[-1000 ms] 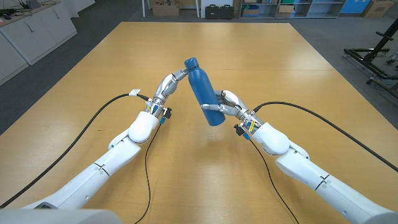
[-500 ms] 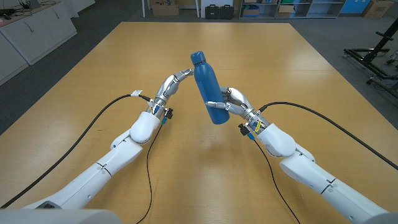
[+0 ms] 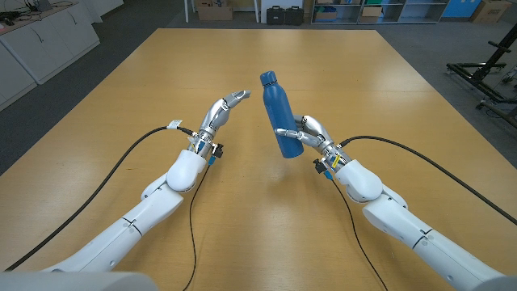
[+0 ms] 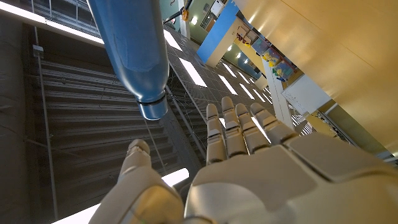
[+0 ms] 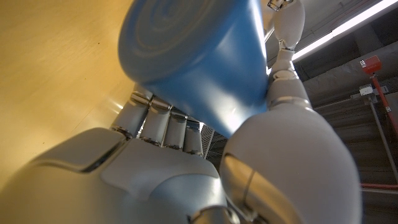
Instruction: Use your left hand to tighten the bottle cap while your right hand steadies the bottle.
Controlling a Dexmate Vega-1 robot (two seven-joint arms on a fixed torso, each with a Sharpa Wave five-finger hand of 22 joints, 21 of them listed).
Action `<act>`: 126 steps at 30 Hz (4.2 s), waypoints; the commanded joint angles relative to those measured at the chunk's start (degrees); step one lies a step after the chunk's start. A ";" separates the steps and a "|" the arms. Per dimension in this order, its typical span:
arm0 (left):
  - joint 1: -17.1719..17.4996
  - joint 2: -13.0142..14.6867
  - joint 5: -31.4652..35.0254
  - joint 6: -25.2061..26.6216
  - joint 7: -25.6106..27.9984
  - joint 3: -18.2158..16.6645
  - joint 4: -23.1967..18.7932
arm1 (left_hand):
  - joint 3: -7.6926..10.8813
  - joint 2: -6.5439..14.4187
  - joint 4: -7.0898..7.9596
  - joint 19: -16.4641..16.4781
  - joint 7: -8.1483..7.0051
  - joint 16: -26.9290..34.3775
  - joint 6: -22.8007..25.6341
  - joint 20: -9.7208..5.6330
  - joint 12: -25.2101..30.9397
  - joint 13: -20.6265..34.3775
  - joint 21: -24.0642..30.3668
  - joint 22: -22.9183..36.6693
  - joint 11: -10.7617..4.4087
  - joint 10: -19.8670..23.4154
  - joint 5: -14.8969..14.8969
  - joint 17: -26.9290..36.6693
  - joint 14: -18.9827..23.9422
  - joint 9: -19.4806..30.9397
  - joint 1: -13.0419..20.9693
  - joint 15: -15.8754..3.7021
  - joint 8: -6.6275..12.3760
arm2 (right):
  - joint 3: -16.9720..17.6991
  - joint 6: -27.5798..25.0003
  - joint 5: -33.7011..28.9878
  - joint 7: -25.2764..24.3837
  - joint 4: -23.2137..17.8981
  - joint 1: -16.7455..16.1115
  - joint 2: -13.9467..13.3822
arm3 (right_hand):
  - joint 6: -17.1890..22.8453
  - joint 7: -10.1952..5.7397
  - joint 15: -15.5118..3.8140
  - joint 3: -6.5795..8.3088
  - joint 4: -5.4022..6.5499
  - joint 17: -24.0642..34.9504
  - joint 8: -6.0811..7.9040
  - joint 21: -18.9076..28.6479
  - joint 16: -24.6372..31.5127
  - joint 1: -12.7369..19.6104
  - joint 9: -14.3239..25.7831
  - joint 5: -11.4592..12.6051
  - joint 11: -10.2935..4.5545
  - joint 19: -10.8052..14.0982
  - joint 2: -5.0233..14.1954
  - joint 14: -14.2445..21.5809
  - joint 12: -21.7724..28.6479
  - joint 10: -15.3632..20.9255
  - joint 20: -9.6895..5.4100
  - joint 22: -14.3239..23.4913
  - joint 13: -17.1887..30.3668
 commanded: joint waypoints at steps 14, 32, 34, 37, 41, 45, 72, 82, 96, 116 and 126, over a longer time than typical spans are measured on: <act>-3.59 -0.92 -0.07 1.67 -2.65 1.86 1.31 | -0.71 -0.88 0.18 0.50 -0.49 -0.21 0.13 0.63 -0.34 0.14 0.00 0.34 0.08 0.29 0.41 0.20 0.45 0.32 -0.73 -1.20 -0.33 | -1.62 -0.80 -1.03 0.79 -0.54 0.64 -0.23 | 9.39 -8.78 -12.23 2.20 2.31 0.54 0.25 1.14 -0.10 19.60 0.03 0.19 -9.95 1.14 18.71 9.16 -0.27 10.71 -8.62 -0.03 0.44; -4.61 -1.45 -1.21 2.58 -3.84 2.51 2.73 | -1.01 -0.66 0.27 0.62 -0.51 -0.25 0.31 0.87 -0.38 0.17 -0.05 0.34 -0.07 0.54 0.53 0.21 0.55 0.35 -0.83 -1.23 -0.38 | 0.26 5.38 -3.47 0.71 -7.94 -3.67 -3.25 | 9.38 -8.86 -12.19 2.12 2.39 0.94 0.19 1.74 -0.26 19.67 0.01 0.16 -10.00 0.91 18.67 9.28 -0.55 10.99 -8.62 -0.25 0.54; -4.59 -1.42 -1.33 2.63 -3.92 2.51 2.81 | -1.02 -0.63 0.27 0.65 -0.47 -0.25 0.34 0.91 -0.39 0.17 -0.05 0.34 -0.07 0.55 0.54 0.21 0.58 0.35 -0.82 -1.24 -0.38 | 0.79 6.29 -3.55 0.54 -8.84 -4.53 -3.64 | 9.35 -8.87 -12.21 2.11 2.40 1.00 0.19 1.84 -0.28 19.69 0.03 0.15 -10.03 0.88 18.68 9.31 -0.56 10.96 -8.62 -0.29 0.65; -4.45 -1.39 -1.52 2.68 -3.93 2.46 2.86 | -1.03 -0.56 0.27 0.69 -0.48 -0.27 0.34 1.06 -0.40 0.17 -0.04 0.34 -0.11 0.57 0.56 0.21 0.57 0.35 -0.78 -1.30 -0.39 | 1.65 6.86 -3.86 -0.01 -9.92 -5.71 -4.10 | 9.40 -8.90 -12.21 2.10 2.41 1.05 0.21 1.92 -0.30 19.69 0.05 0.15 -9.96 0.85 18.68 9.34 -0.57 10.94 -8.62 -0.32 0.73; -4.14 -1.33 -1.70 2.55 -3.87 2.37 2.82 | -1.04 -0.47 0.27 0.69 -0.46 -0.27 0.33 1.12 -0.43 0.17 -0.06 0.34 -0.18 0.58 0.58 0.20 0.60 0.36 -0.72 -1.36 -0.41 | 2.33 5.89 -3.82 -0.68 -10.30 -6.49 -4.17 | 9.39 -8.96 -12.25 2.10 2.40 1.12 0.20 2.03 -0.35 19.74 0.06 0.14 -10.01 0.81 18.68 9.33 -0.61 10.97 -8.62 -0.36 0.77; -3.40 -1.19 -1.63 2.10 -3.44 2.20 2.41 | -1.05 -0.39 0.27 0.72 -0.50 -0.29 0.33 1.25 -0.49 0.18 -0.07 0.34 -0.21 0.50 0.60 0.20 0.62 0.37 -0.66 -1.34 -0.43 | 2.27 4.57 -2.46 -1.00 -8.26 -5.95 -3.10 | 9.37 -8.93 -12.27 2.09 2.39 1.21 0.18 2.17 -0.42 19.79 0.05 0.13 -10.05 0.75 18.67 9.31 -0.71 10.94 -8.62 -0.42 0.81; -0.10 0.11 1.36 2.05 -0.20 0.89 -1.12 | -1.57 -0.49 0.40 0.74 -0.59 -0.39 0.24 1.46 -0.73 0.21 -0.16 0.35 -0.20 0.40 0.70 0.23 0.59 0.38 -0.96 -1.25 -0.64 | -0.14 -0.80 -1.43 -1.28 -0.64 -1.95 -0.47 | 9.16 -9.03 -12.16 1.89 2.54 1.94 0.11 3.13 -0.72 19.87 0.26 0.11 -10.09 0.16 18.61 9.44 -1.22 10.91 -8.63 -0.90 1.22; -2.51 -1.10 1.06 3.31 -1.81 2.56 0.87 | -1.74 -0.50 0.44 0.86 -0.63 -0.38 0.22 1.60 -0.75 0.22 -0.14 0.36 -0.15 0.47 0.73 0.23 0.68 0.39 -1.05 -1.24 -0.69 | 0.03 -0.91 -2.15 -1.23 -3.38 -3.07 -1.99 | 9.13 -8.97 -12.13 1.81 2.61 2.21 0.12 3.48 -0.86 19.87 0.37 0.11 -10.00 -0.10 18.61 9.42 -1.43 11.05 -8.64 -1.09 1.27; -3.73 -1.54 1.00 4.72 -2.78 3.48 0.97 | -1.89 -0.43 0.48 0.96 -0.57 -0.36 0.39 1.82 -0.76 0.23 -0.13 0.36 -0.24 0.62 0.77 0.24 0.81 0.40 -1.08 -1.31 -0.69 | 0.65 2.69 -2.23 1.10 -8.90 -5.38 -4.95 | 9.24 -9.00 -12.15 1.76 2.63 2.58 0.08 4.04 -0.98 19.97 0.34 0.11 -10.03 -0.18 18.62 9.57 -1.61 11.20 -8.64 -1.38 1.53; -2.60 -1.81 0.18 4.31 -2.00 3.25 1.26 | -1.96 -0.14 0.46 0.90 -0.64 -0.41 0.36 2.09 -0.88 0.24 -0.21 0.36 -0.37 0.63 0.86 0.23 0.85 0.42 -0.86 -1.34 -0.78 | 2.97 3.97 -1.24 0.69 -10.33 -7.72 -5.43 | 9.23 -9.15 -12.17 1.67 2.65 3.03 0.05 4.74 -1.18 20.07 0.47 0.11 -10.03 -0.34 18.60 9.72 -2.02 11.10 -8.65 -1.79 1.74; 0.82 -0.89 1.54 3.43 1.04 1.82 -1.93 | -1.96 0.00 0.45 1.04 -0.46 -0.42 0.51 2.18 -0.90 0.24 -0.18 0.36 -0.36 0.72 0.90 0.22 0.90 0.43 -0.73 -1.37 -0.76 | 3.33 2.06 -2.13 -1.71 -7.73 -7.11 -3.99 | 9.26 -9.14 -12.14 1.64 2.65 3.24 -0.04 5.03 -1.33 20.13 0.41 0.11 -10.06 -0.47 18.59 9.69 -2.20 11.15 -8.66 -2.00 1.80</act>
